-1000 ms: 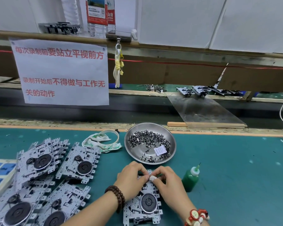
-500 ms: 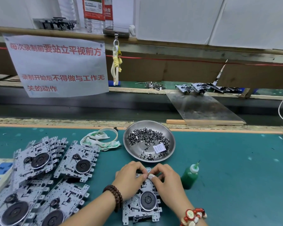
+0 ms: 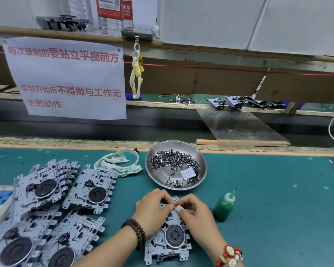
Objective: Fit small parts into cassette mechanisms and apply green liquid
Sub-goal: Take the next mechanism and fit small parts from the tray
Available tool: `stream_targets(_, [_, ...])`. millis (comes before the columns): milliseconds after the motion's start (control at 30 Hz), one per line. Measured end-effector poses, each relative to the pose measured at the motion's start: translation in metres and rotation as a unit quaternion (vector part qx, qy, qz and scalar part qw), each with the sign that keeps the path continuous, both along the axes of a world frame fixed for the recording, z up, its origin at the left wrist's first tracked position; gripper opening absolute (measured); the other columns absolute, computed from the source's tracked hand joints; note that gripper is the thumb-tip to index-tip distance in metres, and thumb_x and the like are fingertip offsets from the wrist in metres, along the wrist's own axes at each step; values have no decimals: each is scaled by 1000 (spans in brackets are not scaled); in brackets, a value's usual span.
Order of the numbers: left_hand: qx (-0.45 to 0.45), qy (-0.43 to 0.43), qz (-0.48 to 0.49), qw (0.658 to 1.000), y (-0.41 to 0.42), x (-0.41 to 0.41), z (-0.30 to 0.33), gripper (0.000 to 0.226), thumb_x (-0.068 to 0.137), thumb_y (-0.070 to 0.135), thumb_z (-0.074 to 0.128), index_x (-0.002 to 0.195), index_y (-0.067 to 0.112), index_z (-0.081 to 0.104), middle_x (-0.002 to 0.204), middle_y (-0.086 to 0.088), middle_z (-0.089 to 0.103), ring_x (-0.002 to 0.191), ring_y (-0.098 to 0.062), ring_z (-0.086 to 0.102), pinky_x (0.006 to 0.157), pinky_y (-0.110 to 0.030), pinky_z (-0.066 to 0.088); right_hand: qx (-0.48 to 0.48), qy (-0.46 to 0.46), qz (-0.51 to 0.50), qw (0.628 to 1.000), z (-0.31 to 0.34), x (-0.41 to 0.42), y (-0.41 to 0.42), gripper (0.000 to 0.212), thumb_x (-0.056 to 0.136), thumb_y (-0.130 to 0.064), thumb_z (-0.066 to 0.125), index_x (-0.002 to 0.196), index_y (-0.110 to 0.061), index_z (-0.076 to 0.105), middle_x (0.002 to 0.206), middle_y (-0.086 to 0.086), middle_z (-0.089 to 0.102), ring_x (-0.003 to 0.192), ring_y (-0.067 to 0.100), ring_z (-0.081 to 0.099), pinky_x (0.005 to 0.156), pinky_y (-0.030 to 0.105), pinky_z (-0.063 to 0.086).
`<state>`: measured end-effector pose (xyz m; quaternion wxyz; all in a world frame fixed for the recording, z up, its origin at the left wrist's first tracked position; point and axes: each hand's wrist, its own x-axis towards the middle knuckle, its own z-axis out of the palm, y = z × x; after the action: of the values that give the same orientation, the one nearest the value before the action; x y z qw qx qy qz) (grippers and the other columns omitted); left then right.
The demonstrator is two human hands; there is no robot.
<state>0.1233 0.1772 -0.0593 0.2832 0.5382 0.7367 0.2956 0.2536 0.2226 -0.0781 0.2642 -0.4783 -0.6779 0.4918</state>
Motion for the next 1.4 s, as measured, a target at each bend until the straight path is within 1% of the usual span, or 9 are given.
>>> stream_targets(233, [10, -7, 9, 1000, -1, 0, -3, 26, 88, 26, 59, 67, 37, 48, 85, 18, 52, 96, -4, 51, 99, -36, 38, -58, 55, -15, 997, 2, -1, 0, 16, 84, 2, 59, 83, -14, 62, 84, -3, 67, 71, 0, 59, 65, 8, 45])
stream_targets(533, [37, -3, 7, 999, -2, 0, -8, 25, 88, 26, 58, 68, 38, 48, 86, 17, 53, 96, -2, 51, 99, -36, 37, -77, 59, -24, 995, 3, -4, 0, 16, 84, 4, 57, 86, -11, 61, 84, -1, 64, 72, 4, 57, 61, 6, 44])
stream_targets(667, [57, 5, -5, 998, -4, -1, -12, 27, 89, 24, 57, 69, 40, 45, 86, 17, 52, 95, 0, 49, 98, -36, 37, -88, 57, -40, 994, 4, -7, 2, 18, 83, 6, 55, 84, -12, 59, 81, 0, 62, 70, 6, 54, 60, 10, 44])
stream_targets(833, [114, 27, -44, 992, -8, 0, -20, 23, 93, 22, 51, 85, 44, 52, 94, 19, 48, 98, 1, 45, 95, -31, 37, -113, 45, -56, 991, 5, -10, -1, 21, 83, 3, 53, 83, -18, 54, 82, 3, 57, 65, 10, 49, 54, 14, 38])
stream_targets(933, [147, 54, -57, 986, -11, -1, -26, 17, 93, 19, 50, 97, 29, 63, 93, 20, 46, 94, 0, 42, 90, -24, 37, -125, 48, -65, 989, 5, -12, -1, 21, 83, 2, 54, 83, -19, 52, 79, 3, 53, 63, 11, 47, 55, 18, 36])
stream_targets(1033, [180, 93, -74, 976, -10, -2, -27, 14, 92, 15, 52, 93, 20, 65, 92, 12, 51, 88, -8, 43, 82, -25, 39, -132, 50, -72, 987, 5, -12, -2, 20, 83, 1, 54, 83, -19, 52, 80, 5, 54, 66, 13, 48, 58, 20, 37])
stream_targets(1233, [184, 152, -108, 965, -9, -3, -27, 15, 92, 15, 47, 90, 22, 61, 97, 7, 52, 89, -11, 41, 79, -33, 42, -127, 58, -58, 989, 9, -10, -4, 19, 85, 3, 54, 83, -15, 52, 84, 6, 55, 74, 14, 50, 65, 19, 41])
stream_targets(1333, [175, 146, -92, 969, -9, -2, -28, 16, 95, 19, 45, 95, 22, 61, 99, 11, 51, 90, -9, 41, 83, -29, 40, -110, 67, -35, 991, 10, -2, -12, 17, 87, 2, 54, 92, -15, 53, 94, 2, 59, 82, 9, 56, 70, 12, 44])
stream_targets(1400, [176, 105, -71, 976, -12, -1, -28, 18, 95, 18, 47, 97, 23, 64, 97, 17, 50, 91, -4, 43, 86, -20, 38, -62, 80, -57, 993, 6, 9, -21, 23, 86, 3, 56, 93, -19, 54, 98, -4, 60, 84, 0, 58, 72, 9, 44])
